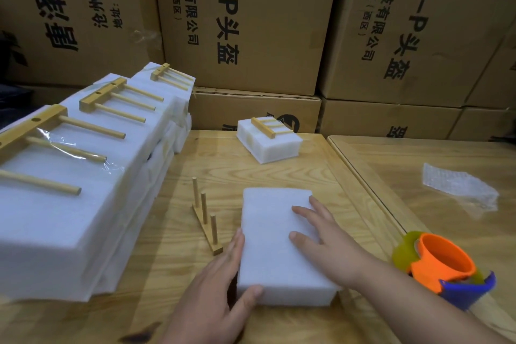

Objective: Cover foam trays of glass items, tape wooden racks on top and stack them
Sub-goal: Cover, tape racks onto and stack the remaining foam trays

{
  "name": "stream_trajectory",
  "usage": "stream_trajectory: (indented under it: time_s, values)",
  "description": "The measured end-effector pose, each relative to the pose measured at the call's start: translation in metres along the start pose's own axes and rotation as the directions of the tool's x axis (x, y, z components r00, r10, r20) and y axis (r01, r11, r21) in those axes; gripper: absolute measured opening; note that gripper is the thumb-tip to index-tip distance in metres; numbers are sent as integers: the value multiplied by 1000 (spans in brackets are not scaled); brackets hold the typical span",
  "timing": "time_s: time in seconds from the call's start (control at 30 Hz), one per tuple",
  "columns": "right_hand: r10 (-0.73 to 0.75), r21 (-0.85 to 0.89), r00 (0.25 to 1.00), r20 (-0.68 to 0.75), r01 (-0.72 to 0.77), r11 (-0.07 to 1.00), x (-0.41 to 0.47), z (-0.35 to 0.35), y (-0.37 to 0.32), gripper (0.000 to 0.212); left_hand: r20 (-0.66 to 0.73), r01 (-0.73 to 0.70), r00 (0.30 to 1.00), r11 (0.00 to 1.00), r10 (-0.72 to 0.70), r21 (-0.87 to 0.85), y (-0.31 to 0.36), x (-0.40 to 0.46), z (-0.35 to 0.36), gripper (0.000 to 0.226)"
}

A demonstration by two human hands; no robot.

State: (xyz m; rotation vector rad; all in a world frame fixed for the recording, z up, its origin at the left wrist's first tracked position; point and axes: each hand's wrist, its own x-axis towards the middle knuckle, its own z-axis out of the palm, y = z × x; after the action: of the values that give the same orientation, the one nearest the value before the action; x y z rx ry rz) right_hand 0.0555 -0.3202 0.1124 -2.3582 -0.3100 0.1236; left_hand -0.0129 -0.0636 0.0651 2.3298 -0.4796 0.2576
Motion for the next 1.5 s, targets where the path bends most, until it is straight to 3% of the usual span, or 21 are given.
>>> stream_trajectory:
  time_s: [0.43,0.63,0.8,0.9,1.0,1.07,1.2,1.37,1.5]
  values:
    - [-18,0,1000,21,18,1000,6,3,8,66,-89,14,996,992,-25,-129,2,-2,1,89]
    - [-8,-197,998,57,19,980,5,-11,-11,64,-116,16,993,988,-34,-154,-3,-3,3,91]
    - [-19,-235,987,-162,-19,972,-11,-72,-31,46,-99,25,994,975,-47,-221,-9,-5,5,94]
    - [30,-248,973,-229,-88,965,-30,-106,-28,33,-282,5,955,954,-94,-301,-8,-7,7,69]
    - [29,-202,962,-272,-87,976,-51,-119,-22,18,-549,83,777,915,-307,-394,-13,3,1,41]
    - [48,-141,961,-272,-90,986,-63,-116,-18,13,-523,203,729,870,-441,-450,-25,16,-3,39]
    - [56,-38,955,-293,-70,997,-76,-99,-16,11,-425,320,733,820,-532,-475,-49,41,-3,34]
    - [-18,212,849,-529,153,965,-87,-34,-12,26,-343,394,740,786,-579,-477,-70,72,-17,32]
    - [160,471,796,-584,171,865,-87,29,17,32,-285,467,786,829,-548,-307,-79,82,-21,33]
